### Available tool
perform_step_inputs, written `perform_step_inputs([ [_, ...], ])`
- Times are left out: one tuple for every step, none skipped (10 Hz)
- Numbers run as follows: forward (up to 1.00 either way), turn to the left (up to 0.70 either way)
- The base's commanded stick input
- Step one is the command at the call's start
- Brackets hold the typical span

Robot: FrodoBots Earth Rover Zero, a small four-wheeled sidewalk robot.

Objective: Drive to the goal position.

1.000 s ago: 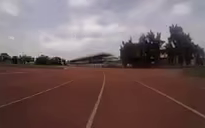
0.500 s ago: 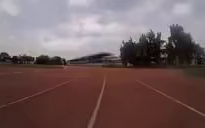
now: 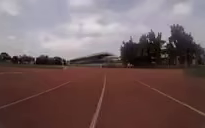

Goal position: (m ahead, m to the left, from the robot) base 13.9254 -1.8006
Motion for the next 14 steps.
perform_step_inputs([
  [0.45,0.0],
  [0.45,0.0],
  [0.45,0.0],
  [0.45,0.0],
  [0.45,0.0],
  [0.45,0.0],
  [0.45,0.0],
  [0.45,0.0],
  [0.45,0.0],
  [0.45,0.0],
  [0.45,0.0],
  [0.45,0.0],
  [0.45,0.0],
  [0.45,0.0],
])
